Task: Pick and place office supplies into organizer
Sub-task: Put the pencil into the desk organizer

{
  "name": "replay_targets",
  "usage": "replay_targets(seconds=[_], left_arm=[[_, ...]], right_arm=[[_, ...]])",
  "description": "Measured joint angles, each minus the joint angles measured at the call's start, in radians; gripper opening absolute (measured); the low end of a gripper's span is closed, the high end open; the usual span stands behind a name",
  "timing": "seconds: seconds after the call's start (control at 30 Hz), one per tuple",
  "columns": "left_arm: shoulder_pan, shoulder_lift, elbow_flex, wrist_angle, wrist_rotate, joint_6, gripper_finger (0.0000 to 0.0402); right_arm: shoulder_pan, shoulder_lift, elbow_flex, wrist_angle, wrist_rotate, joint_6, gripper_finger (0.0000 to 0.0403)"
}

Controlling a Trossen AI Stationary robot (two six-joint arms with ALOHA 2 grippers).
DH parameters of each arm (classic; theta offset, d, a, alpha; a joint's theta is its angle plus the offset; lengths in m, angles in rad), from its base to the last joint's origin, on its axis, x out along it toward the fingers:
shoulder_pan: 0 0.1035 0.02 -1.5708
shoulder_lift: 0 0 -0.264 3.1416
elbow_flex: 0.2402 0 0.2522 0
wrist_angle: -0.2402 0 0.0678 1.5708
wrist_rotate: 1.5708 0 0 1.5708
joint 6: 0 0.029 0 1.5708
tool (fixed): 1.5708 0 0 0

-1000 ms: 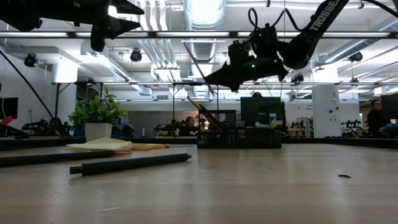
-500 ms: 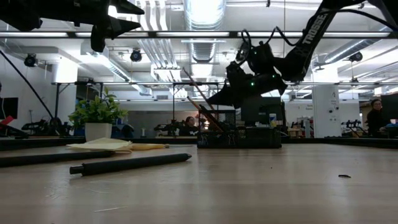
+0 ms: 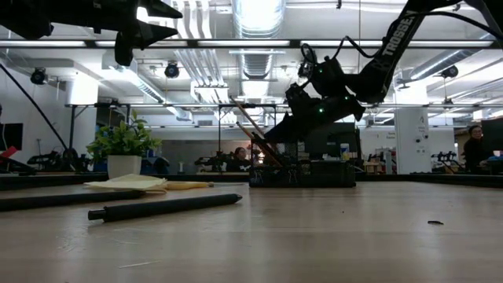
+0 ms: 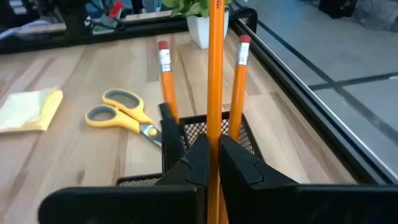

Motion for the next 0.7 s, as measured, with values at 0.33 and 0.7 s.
replay_targets(seconds=[0.33, 0.7], left_arm=[[0.000, 0.000, 0.000, 0.000, 0.000, -0.001, 0.0157], [0.000, 0.000, 0.000, 0.000, 0.000, -0.002, 0.0157]], right_arm=[[0.000, -0.002, 0.017, -0.009, 0.039, -0.033, 0.0011], [-0.005, -0.004, 0.026, -0.079, 0.042, -0.081, 0.0011]])
